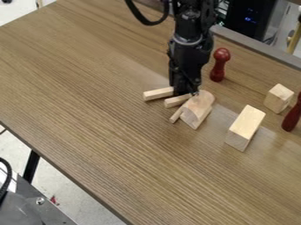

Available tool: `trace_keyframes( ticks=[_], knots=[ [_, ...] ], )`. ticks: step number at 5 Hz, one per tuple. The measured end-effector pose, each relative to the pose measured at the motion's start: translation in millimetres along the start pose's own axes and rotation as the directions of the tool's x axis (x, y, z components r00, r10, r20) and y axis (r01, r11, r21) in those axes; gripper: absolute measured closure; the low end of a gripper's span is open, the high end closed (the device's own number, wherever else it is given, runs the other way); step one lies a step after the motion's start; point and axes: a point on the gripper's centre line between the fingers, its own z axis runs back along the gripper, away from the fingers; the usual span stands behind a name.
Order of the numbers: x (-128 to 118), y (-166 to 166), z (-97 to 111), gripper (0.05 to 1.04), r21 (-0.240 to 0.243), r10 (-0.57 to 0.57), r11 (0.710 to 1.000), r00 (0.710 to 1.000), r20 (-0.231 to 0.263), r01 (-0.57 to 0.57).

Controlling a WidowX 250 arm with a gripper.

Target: Move the rectangular block to the top of the other rectangular block

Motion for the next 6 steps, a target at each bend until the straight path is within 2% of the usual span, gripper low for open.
trace_keyframes(
  ticks=[2,4,6],
  knots=[
    [7,-1,14,0.938,-0.023,0.041,0.999,0.999,0.027,-0.040],
    [13,-2,33,0.938,-0.024,0.056,0.998,0.995,0.080,-0.054],
    [10,-4,30,0.938,-0.021,0.057,0.998,0.996,0.069,-0.056]
  ],
)
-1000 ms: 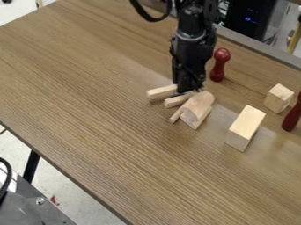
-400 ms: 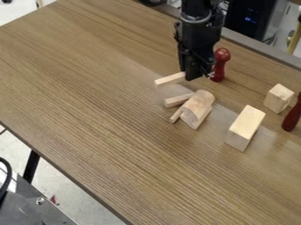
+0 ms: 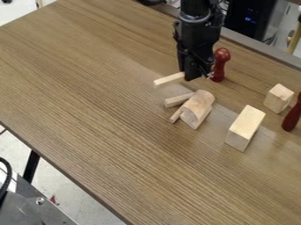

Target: Move the rectangular block to the top of the other rectangular block

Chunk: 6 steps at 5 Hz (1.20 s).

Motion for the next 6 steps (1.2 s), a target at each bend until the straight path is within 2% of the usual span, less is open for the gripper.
trace_keyframes(
  ticks=[2,6],
  knots=[
    [0,-11,-11,0.938,-0.014,-0.021,1.000,1.000,-0.023,0.021],
    [1,-19,-26,0.938,-0.019,-0.025,1.000,0.999,-0.036,0.024]
  ],
)
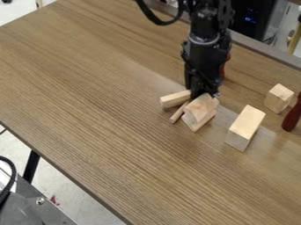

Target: Move the rectangular block to the top of the other rectangular block

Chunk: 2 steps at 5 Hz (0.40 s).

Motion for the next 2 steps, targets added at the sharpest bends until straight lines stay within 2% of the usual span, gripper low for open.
trace_keyframes(
  ticks=[2],
  knots=[
    [2.4,0.4,0.0,0.938,0.004,-0.005,1.000,1.000,0.010,0.005]
  ],
)
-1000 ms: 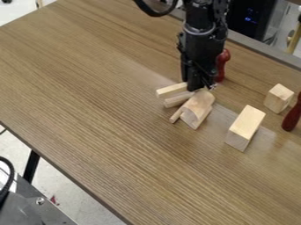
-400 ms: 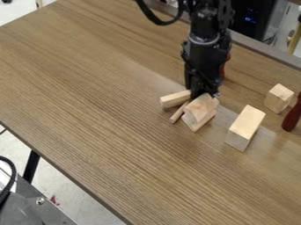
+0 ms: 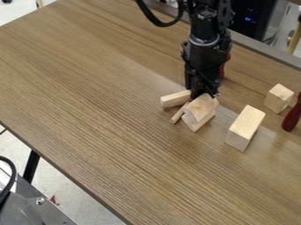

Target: Move the rectangular block to the top of the other rectangular block

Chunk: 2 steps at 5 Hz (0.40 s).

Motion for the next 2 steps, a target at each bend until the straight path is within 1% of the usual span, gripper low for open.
trace_keyframes(
  ticks=[1,2],
  knots=[
    [1.9,0.6,-0.5,0.918,-0.001,0.001,1.000,1.000,0.002,-0.001],
    [1.5,1.5,-1.2,0.672,0.000,-0.008,1.000,1.000,-0.009,0.008]
  ],
)
